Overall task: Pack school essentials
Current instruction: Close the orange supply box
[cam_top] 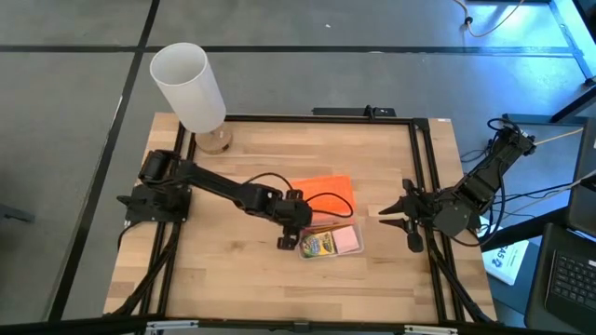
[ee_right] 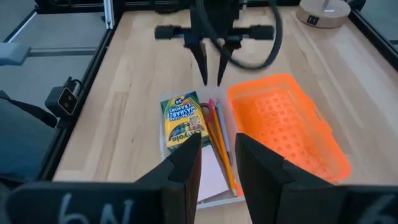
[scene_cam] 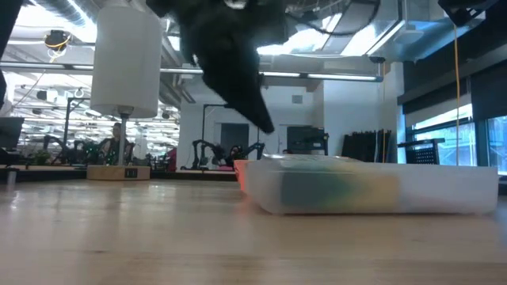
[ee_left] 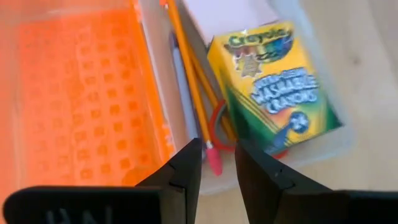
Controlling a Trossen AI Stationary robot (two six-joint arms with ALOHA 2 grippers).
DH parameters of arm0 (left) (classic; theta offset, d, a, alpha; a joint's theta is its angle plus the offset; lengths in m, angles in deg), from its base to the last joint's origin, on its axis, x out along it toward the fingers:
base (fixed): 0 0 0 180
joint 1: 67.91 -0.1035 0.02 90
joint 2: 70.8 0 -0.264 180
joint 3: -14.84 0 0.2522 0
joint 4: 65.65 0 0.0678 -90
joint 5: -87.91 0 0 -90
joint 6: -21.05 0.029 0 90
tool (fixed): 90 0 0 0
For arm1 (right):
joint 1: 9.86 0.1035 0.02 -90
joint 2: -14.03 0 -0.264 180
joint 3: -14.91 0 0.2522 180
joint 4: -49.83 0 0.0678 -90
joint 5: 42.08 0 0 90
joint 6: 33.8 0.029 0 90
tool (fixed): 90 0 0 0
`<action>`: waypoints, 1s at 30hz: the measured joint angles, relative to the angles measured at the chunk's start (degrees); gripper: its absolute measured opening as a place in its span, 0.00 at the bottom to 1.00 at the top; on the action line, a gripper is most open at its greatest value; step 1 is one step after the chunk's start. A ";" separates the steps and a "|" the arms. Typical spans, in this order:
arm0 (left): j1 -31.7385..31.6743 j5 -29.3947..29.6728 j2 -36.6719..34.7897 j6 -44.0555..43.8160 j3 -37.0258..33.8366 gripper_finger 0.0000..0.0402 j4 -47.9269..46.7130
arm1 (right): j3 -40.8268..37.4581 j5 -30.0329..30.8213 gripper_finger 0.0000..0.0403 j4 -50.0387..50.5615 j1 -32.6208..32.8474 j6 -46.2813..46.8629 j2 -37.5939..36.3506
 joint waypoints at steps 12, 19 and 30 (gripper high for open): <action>4.33 -2.68 1.11 4.18 0.07 0.22 5.00 | -2.35 0.55 0.25 -1.73 -3.89 -0.75 4.98; 4.13 -2.68 2.89 2.69 0.11 0.22 5.66 | -3.10 4.72 0.25 -1.37 -14.36 2.43 10.05; 4.16 -2.46 5.75 1.60 0.20 0.22 5.80 | -3.10 -13.47 0.25 -1.42 -36.81 -0.85 12.17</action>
